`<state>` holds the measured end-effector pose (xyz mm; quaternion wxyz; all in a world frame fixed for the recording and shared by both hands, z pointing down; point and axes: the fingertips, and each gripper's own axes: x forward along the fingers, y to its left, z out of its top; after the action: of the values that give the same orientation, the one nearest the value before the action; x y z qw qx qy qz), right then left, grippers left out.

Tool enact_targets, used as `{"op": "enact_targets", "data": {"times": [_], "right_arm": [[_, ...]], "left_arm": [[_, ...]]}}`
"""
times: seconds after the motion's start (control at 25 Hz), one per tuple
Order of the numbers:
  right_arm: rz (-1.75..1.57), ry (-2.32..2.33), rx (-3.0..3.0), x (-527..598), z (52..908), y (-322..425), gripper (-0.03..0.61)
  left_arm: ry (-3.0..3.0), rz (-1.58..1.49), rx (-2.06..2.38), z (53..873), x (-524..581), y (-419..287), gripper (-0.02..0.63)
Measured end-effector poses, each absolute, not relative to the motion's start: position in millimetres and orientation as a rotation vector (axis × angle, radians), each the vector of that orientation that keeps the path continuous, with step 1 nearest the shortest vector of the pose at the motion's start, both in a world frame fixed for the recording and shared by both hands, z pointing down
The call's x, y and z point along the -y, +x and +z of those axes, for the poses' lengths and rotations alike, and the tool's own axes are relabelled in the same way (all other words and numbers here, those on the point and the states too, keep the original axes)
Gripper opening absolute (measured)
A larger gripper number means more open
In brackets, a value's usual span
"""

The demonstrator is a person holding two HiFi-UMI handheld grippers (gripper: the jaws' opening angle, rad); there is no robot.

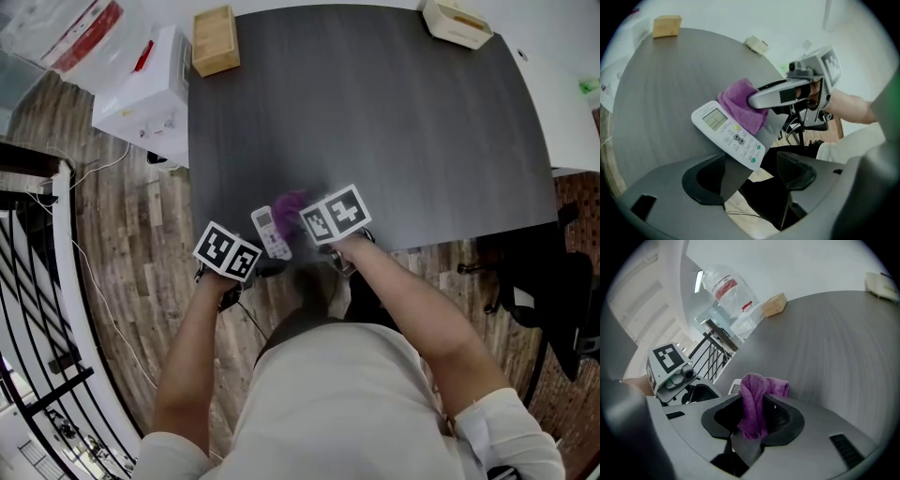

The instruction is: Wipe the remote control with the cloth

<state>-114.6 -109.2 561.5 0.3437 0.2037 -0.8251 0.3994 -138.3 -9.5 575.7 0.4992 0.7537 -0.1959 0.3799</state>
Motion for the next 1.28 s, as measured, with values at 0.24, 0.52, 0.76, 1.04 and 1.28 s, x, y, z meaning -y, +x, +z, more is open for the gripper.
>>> {"op": "enact_targets", "data": {"times": [0.24,0.52,0.76,1.04,1.28], "right_arm": [[1.053,0.602,2.201,114.2,552.4,-103.6,0.127],[0.901,0.819,2.258,128.4,520.6,-48.9,0.129],[0.623,0.966,2.245,150.6,493.7,13.2,0.129],[0.511,1.167,2.167,193.6,481.2,117.9,0.129],[0.448,1.333,2.051,228.6,480.1,201.3,0.127]], "left_arm": [[1.784,0.738,0.827,574.1,27.5,-155.5,0.322],[1.710,0.762,1.245,579.9,55.6,-154.1,0.322],[1.757,0.910,1.370,587.8,77.1,-166.6,0.319],[1.844,0.938,1.347,585.3,130.0,-159.7,0.282],[1.823,0.921,1.304,591.0,149.3,-150.7,0.279]]}}
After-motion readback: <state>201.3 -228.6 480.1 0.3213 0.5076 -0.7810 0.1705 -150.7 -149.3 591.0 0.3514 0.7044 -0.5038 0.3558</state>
